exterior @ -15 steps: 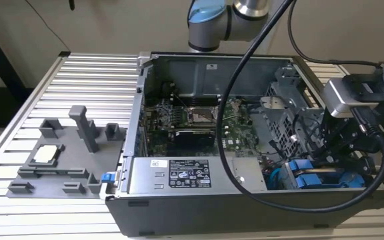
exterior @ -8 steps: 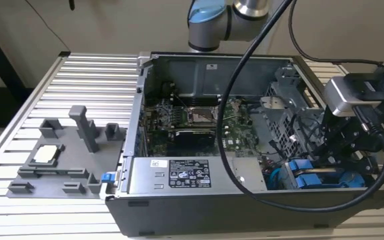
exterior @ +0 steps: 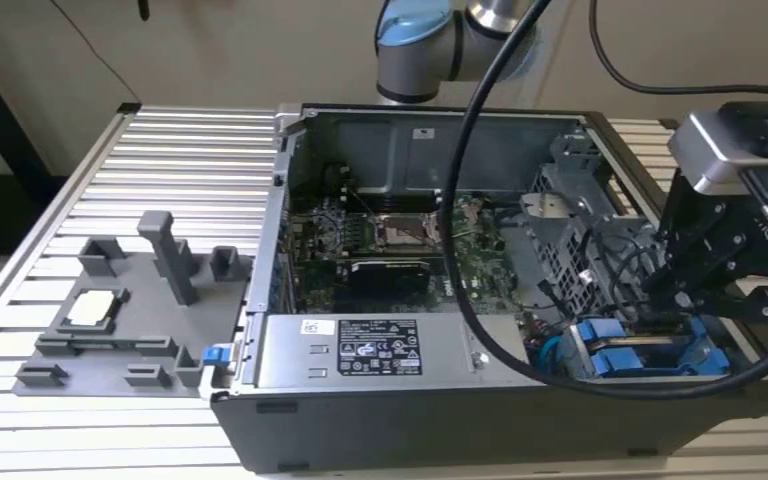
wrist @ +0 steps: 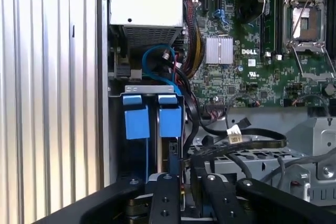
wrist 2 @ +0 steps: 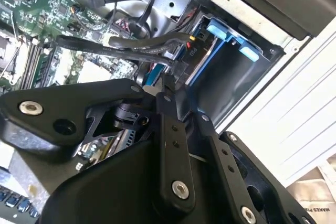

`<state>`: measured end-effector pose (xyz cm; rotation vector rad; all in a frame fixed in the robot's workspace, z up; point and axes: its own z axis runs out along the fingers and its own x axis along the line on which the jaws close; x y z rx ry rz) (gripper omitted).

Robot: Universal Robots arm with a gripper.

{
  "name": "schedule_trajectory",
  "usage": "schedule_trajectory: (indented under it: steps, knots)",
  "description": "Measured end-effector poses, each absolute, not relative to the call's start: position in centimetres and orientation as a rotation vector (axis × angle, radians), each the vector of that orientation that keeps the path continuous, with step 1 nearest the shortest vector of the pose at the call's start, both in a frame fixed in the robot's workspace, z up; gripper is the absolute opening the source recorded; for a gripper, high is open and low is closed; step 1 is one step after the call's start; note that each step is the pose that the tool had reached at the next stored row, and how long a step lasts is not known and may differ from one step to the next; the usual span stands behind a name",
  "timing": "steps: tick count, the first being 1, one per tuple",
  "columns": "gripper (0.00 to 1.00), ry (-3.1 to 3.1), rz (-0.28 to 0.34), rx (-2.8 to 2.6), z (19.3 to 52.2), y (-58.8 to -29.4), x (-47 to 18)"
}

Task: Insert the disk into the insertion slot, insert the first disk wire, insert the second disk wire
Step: 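Insert the second disk wire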

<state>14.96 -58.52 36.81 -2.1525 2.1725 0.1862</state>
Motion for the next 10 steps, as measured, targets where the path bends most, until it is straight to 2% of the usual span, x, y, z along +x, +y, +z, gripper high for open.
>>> schedule_trajectory:
  steps: [10]
  knots:
    - [0.24, 2.174, 0.186, -2.151, 37.55, -58.52, 14.96]
